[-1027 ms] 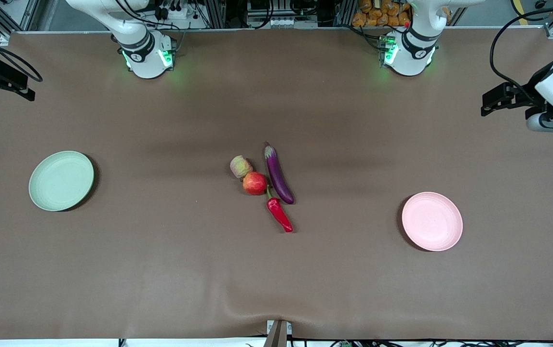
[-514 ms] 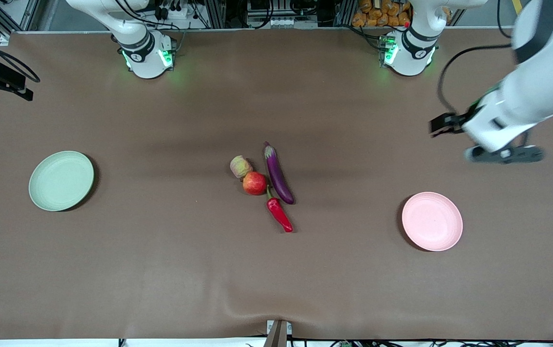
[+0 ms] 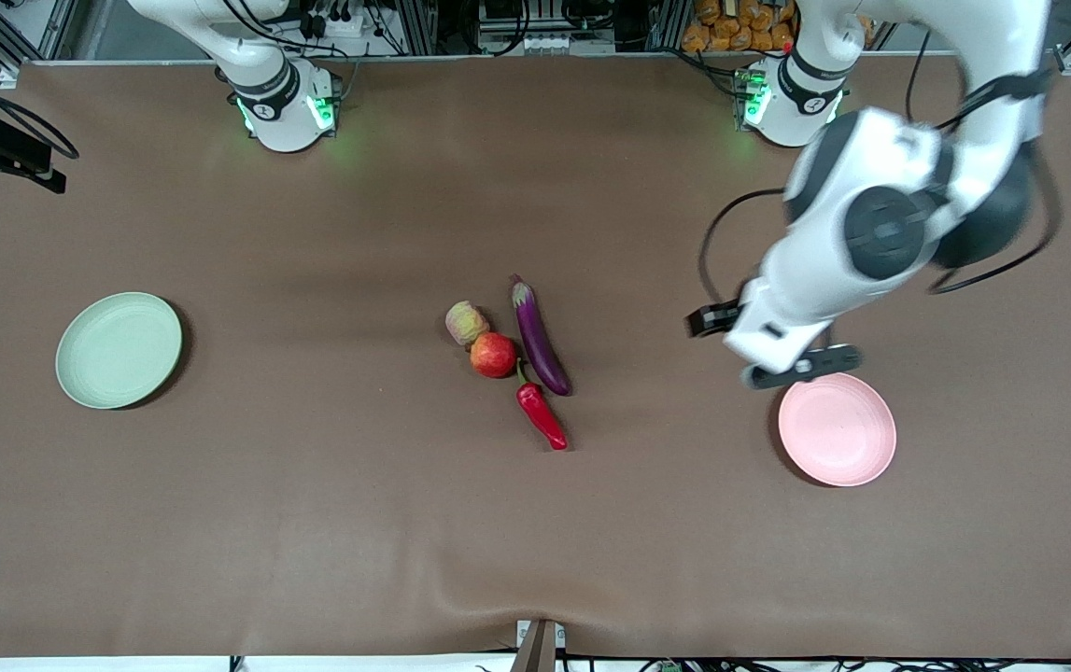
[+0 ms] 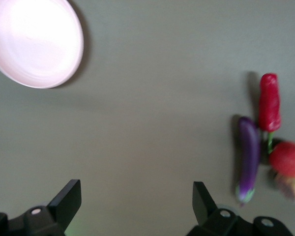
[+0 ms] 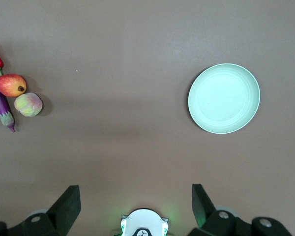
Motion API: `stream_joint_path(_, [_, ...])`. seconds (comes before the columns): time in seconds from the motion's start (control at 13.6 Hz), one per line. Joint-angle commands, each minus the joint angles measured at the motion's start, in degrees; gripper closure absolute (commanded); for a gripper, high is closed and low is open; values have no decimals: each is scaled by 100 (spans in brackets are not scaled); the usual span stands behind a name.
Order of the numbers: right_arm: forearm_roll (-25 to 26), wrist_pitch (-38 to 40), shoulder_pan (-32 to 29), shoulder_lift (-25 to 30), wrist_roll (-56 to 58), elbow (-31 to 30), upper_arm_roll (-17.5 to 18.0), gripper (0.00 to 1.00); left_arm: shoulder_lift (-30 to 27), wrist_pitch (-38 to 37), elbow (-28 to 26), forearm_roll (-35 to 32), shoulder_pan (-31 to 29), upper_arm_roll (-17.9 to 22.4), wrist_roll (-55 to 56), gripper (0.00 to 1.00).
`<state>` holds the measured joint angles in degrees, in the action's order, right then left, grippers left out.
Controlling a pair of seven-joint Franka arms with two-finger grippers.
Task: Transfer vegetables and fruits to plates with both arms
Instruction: 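Reach the left gripper down to the red chili pepper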
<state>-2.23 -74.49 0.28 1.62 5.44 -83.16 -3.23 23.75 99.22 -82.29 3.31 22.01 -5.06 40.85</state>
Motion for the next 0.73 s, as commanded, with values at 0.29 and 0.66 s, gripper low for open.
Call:
stream_joint_path(0.29, [-41,119,-203,-65,80,125,42,0,1648,2386,819,-32,1014,242,2977,0])
stream_joint_path(0.66, [-50,137,-212,-65,80,125,41,0,2458,3991,846,-32,1971,855,3535,0])
